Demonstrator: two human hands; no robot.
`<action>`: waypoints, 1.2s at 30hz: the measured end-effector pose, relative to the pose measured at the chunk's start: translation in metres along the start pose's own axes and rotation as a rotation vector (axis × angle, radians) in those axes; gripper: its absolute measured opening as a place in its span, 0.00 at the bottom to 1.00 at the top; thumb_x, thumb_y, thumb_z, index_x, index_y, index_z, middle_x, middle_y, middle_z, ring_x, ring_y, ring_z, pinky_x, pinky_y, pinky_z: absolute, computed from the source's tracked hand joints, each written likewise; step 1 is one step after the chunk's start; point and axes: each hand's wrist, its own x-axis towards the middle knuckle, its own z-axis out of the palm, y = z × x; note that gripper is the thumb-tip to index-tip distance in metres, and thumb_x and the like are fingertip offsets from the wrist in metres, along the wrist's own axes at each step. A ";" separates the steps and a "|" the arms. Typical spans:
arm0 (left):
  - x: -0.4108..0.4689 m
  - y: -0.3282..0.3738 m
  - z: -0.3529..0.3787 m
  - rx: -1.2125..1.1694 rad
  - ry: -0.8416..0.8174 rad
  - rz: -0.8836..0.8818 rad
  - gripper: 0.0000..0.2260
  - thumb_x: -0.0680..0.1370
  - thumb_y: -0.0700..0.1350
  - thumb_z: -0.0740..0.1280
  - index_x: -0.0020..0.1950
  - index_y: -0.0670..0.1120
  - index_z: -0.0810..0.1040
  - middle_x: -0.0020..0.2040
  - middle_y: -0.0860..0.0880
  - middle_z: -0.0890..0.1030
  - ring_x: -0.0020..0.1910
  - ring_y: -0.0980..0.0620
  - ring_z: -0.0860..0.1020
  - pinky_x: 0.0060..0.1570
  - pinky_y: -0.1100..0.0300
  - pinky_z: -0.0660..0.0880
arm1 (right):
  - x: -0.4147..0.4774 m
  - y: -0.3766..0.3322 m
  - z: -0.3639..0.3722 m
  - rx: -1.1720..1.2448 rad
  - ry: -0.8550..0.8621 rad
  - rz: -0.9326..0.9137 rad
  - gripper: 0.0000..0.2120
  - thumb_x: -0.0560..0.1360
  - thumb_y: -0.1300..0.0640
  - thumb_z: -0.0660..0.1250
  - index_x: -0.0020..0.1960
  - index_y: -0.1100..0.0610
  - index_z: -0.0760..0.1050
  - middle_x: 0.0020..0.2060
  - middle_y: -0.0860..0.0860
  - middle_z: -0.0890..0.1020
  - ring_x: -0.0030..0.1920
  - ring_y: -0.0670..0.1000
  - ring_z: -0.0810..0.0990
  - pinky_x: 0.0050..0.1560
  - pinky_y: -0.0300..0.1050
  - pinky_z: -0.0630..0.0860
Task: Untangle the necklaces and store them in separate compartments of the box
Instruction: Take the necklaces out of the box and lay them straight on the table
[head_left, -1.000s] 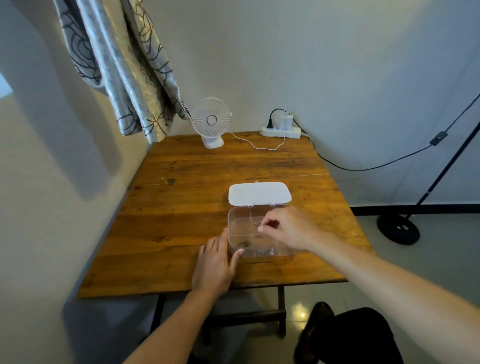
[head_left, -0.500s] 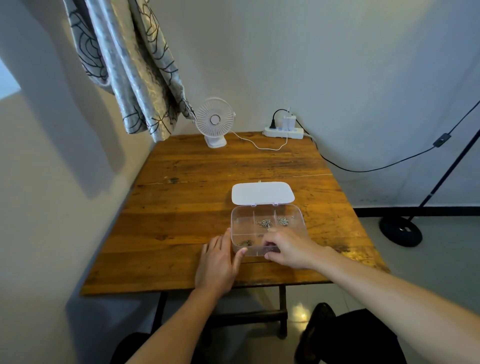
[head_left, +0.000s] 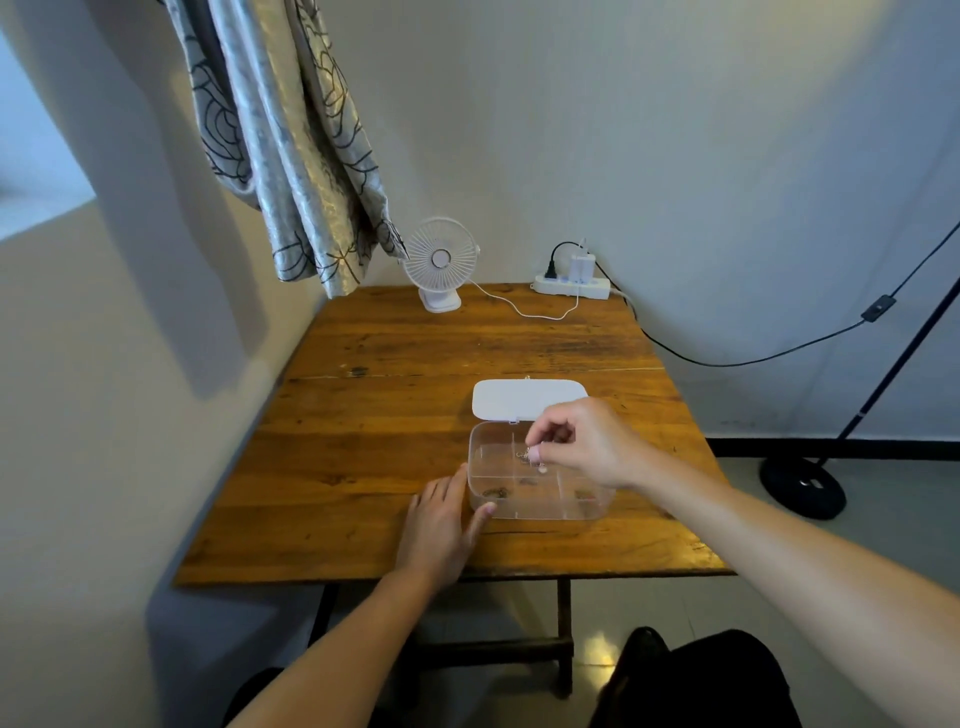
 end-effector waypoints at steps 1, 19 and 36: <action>-0.002 -0.002 -0.005 -0.028 0.004 0.005 0.29 0.77 0.62 0.54 0.75 0.51 0.58 0.72 0.51 0.67 0.70 0.53 0.63 0.69 0.52 0.63 | 0.005 -0.012 -0.003 0.035 0.008 -0.015 0.03 0.71 0.60 0.75 0.43 0.54 0.83 0.39 0.46 0.83 0.39 0.45 0.80 0.40 0.37 0.76; -0.065 -0.117 -0.058 0.266 0.161 -0.132 0.17 0.80 0.52 0.56 0.67 0.48 0.70 0.70 0.47 0.68 0.70 0.48 0.62 0.69 0.52 0.60 | 0.046 -0.024 0.156 -0.241 -0.308 -0.011 0.17 0.73 0.55 0.72 0.61 0.51 0.77 0.54 0.48 0.78 0.52 0.47 0.78 0.54 0.40 0.75; -0.026 -0.082 -0.047 0.144 0.104 0.034 0.09 0.77 0.51 0.64 0.56 0.53 0.76 0.57 0.54 0.73 0.60 0.54 0.68 0.59 0.57 0.63 | 0.034 -0.018 0.137 -0.141 -0.026 0.036 0.09 0.74 0.59 0.70 0.54 0.51 0.79 0.41 0.45 0.80 0.43 0.45 0.79 0.44 0.37 0.76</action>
